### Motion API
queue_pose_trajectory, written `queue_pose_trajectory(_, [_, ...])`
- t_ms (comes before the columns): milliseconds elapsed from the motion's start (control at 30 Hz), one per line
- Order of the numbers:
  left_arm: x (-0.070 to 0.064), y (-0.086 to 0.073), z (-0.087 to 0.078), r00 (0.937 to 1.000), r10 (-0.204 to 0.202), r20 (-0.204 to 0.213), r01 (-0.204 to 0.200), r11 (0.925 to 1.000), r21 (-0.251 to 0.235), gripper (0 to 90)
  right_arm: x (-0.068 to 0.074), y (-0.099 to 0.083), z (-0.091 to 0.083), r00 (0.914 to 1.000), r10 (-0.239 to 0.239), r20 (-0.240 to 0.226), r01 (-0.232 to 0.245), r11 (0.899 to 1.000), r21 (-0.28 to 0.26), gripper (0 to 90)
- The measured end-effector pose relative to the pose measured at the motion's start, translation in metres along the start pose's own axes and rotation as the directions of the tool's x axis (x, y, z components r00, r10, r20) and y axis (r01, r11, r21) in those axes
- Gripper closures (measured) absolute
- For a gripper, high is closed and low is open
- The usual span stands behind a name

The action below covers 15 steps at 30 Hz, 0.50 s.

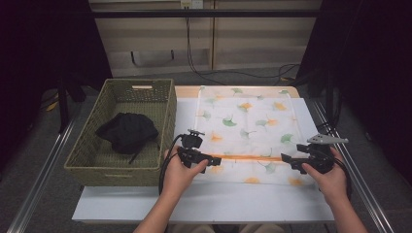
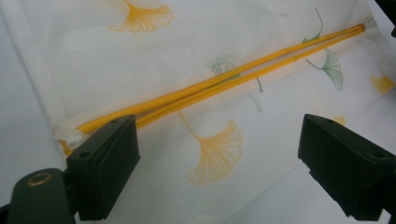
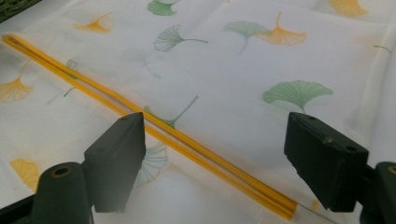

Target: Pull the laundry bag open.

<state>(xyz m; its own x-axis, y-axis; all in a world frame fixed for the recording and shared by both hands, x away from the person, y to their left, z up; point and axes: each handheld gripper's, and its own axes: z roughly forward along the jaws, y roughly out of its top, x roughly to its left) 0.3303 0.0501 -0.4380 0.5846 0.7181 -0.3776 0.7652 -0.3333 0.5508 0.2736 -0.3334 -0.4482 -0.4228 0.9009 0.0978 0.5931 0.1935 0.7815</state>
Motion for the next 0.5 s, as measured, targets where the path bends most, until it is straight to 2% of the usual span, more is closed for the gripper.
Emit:
queue_pose_trajectory(33, [0.0, -0.001, 0.0, 0.9999, 0.004, 0.011, -0.004, 1.0, 0.007, 11.7, 0.002, 0.001, 0.001, 1.0, -0.006, -0.001, 0.006, 1.0, 0.004, 20.8])
queue_pose_trajectory(100, [0.001, -0.005, -0.001, 0.9998, 0.02, 0.003, -0.02, 0.9998, 0.01, 10.7, 0.007, 0.002, 0.004, 0.9997, -0.022, -0.005, 0.023, 1.0, 0.014, 20.8])
queue_pose_trajectory(133, [0.001, -0.006, 0.0, 0.9999, 0.011, 0.012, -0.011, 0.9999, 0.004, 10.7, 0.009, 0.002, 0.005, 0.9997, -0.025, -0.006, 0.025, 0.999, 0.019, 20.8])
queue_pose_trajectory(267, [0.002, -0.012, 0.002, 0.9995, 0.029, 0.009, -0.029, 0.9995, 0.007, 10.0, 0.017, 0.005, 0.013, 0.999, -0.041, -0.016, 0.041, 0.998, 0.038, 20.9])
queue_pose_trajectory(367, [0.001, -0.012, 0.002, 0.9983, 0.058, 0.005, -0.058, 0.9974, 0.044, 9.3, 0.024, 0.009, 0.019, 0.9979, -0.057, -0.032, 0.058, 0.997, 0.044, 20.9])
queue_pose_trajectory(433, [0.0, -0.013, 0.001, 0.9985, 0.049, 0.022, -0.05, 0.9983, 0.029, 9.2, 0.029, 0.012, 0.023, 0.9976, -0.057, -0.04, 0.059, 0.997, 0.052, 21.1])
queue_pose_trajectory(500, [0.0, -0.014, 0.001, 0.9983, 0.054, 0.021, -0.055, 0.9982, 0.023, 9.2, 0.034, 0.014, 0.028, 0.9974, -0.054, -0.047, 0.056, 0.997, 0.06, 21.3])
